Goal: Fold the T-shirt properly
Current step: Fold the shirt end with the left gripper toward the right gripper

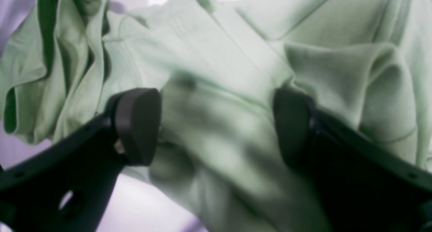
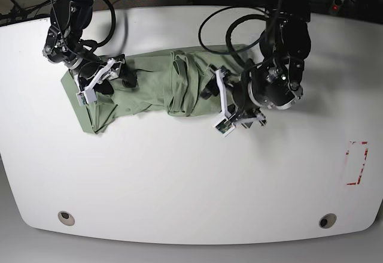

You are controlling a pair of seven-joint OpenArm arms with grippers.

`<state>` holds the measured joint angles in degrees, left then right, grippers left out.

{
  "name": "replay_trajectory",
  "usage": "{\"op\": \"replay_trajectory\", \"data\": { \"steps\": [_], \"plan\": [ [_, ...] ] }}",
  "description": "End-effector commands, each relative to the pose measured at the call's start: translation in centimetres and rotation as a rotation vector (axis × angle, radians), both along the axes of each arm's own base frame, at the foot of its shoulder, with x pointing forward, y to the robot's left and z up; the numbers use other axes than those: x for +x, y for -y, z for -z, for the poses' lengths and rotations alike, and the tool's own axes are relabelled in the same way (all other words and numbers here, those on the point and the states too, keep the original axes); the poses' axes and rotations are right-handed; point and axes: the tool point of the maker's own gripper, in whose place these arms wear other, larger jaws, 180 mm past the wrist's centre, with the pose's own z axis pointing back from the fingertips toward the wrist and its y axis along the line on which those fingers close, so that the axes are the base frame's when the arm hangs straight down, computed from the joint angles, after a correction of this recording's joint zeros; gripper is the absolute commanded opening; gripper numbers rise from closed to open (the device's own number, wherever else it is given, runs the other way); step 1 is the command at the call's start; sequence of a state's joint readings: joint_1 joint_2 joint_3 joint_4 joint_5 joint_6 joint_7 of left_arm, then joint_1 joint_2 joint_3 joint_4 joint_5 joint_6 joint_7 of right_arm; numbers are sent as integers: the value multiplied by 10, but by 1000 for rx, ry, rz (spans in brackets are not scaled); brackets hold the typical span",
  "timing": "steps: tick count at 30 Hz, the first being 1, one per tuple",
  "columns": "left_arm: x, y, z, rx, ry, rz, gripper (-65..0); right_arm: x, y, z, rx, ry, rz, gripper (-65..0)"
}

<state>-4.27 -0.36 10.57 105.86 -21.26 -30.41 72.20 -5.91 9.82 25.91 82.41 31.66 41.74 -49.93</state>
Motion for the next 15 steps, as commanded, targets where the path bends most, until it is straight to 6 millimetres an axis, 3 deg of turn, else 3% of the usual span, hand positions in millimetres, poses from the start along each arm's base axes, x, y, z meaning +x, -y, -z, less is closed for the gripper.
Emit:
{"op": "replay_trajectory", "data": {
  "steps": [1, 8, 15],
  "plan": [
    [3, 2, -10, -26, 37, 17, -278, -20, 5, 23, -70, -131, -17, -141],
    [-5, -3, 25, 13, -69, 26, -278, -19, 4, 23, -69, -131, -17, -141],
    [3, 25, 40, 65, -115, 141, -278, -19, 4, 23, -67, -129, -17, -141]
  ]
}}
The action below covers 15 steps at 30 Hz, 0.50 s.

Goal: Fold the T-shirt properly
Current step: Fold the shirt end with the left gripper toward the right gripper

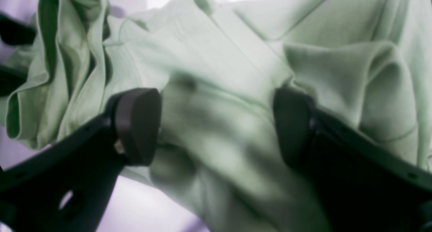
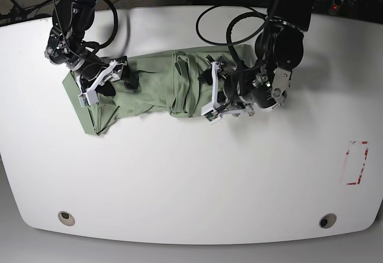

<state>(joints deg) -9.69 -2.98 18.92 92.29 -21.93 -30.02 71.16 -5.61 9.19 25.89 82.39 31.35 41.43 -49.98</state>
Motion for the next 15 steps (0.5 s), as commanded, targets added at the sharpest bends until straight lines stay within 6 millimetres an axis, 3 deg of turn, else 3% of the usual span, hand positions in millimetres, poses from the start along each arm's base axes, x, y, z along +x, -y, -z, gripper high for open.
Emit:
{"op": "replay_trajectory", "data": {
  "steps": [1, 8, 15],
  "plan": [
    [8, 24, -10, -30, 24, 57, -278, -21, 7, 22, -73, -129, -21, -141],
    [16, 76, -21, -47, 32, 176, -278, -21, 7, 22, -73, -129, -21, -141],
    [22, 132, -57, -143, 118, 266, -278, -22, -2, 24, -54, -131, -21, -141]
  ]
}}
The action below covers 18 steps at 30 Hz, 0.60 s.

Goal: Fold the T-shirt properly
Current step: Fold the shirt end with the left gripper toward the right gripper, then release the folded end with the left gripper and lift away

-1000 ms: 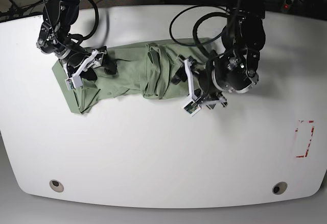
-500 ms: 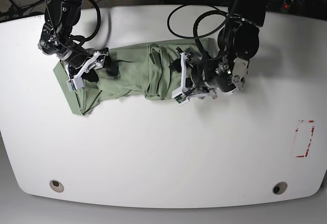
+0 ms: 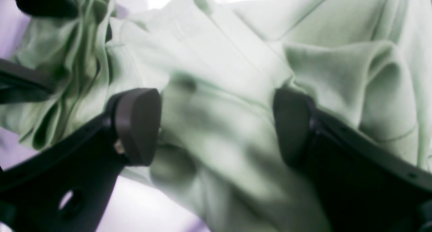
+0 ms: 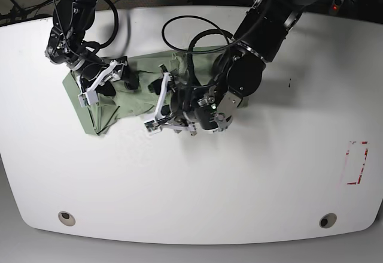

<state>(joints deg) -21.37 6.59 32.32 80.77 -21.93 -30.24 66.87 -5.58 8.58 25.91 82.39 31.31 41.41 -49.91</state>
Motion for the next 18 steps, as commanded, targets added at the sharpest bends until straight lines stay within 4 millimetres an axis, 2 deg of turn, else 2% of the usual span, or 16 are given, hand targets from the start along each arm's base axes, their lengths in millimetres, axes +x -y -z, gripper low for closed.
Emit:
{"op": "replay_trajectory", "data": {
  "steps": [1, 9, 12, 16, 18],
  "plan": [
    [9, 27, -33, -80, 68, 38, -278, -22, 0, 24, -61, -132, -24, -141],
    [21, 28, -50, -82, 120, 48, -278, -22, -3, 24, -50, -131, -23, -141],
    [20, 30, -65, -111, 159, 50, -278, -20, -3, 22, -52, -125, -24, -141],
    [22, -17, -61, -100, 195, -34, -278, -13, -2, 13, -65, -94, -28, -141],
    [26, -51, -56, -91, 203, -112, -278, -7, -1, 5, -80, -70, -34, -141]
  ]
}}
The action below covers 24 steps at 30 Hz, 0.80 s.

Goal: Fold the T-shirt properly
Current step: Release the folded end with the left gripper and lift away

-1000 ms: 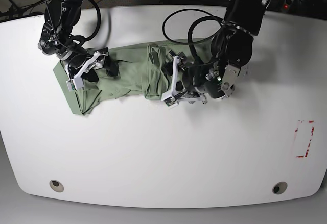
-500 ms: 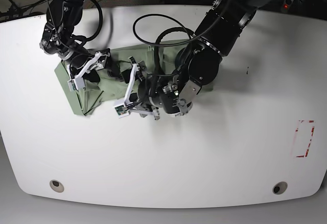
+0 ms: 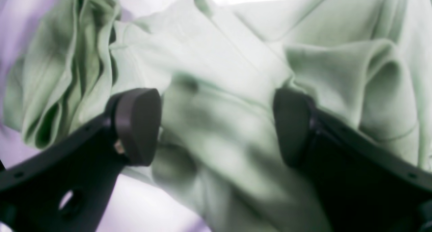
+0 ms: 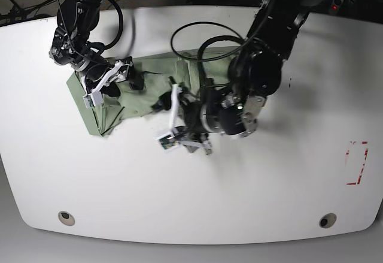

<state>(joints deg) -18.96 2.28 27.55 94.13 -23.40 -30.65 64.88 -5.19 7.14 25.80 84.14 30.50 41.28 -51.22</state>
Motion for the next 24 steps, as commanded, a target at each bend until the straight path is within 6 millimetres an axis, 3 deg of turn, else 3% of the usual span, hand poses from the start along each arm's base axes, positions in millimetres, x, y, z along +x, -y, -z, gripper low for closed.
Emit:
{"op": "replay_trajectory", "data": {
  "steps": [1, 3, 5, 7, 9, 11, 17, 22, 24],
  "plan": [
    [10, -41, -1, 24, 32, -89, -278, -9, 8, 7, -83, -76, -24, -141],
    [6, -66, 8, 28, 8, -149, -279, -3, 9, -1, -102, -67, -36, -141],
    [-1, -93, 21, 45, -13, -202, -297, 3, 23, -10, -120, -51, -1, -141],
    [-13, -116, 36, 80, -34, -212, -357, 10, 39, -20, -123, -35, 57, -141],
    [-26, -135, 51, 112, -52, -201, -401, 20, 57, -31, -130, -27, 105, -138],
    [-35, -149, 61, 122, -80, -226, -404, 24, 76, -39, -146, -34, 144, -136],
    [-44, -156, 68, 69, -101, -276, -404, 35, 110, -63, -201, -39, 182, -135],
    [-43, -143, 64, 32, -99, -273, -404, 48, 106, -89, -162, 48, 167, -135],
    [-40, -133, 59, 0, -94, -274, -404, 49, 114, -96, -182, 65, 169, -135]
  ]
}}
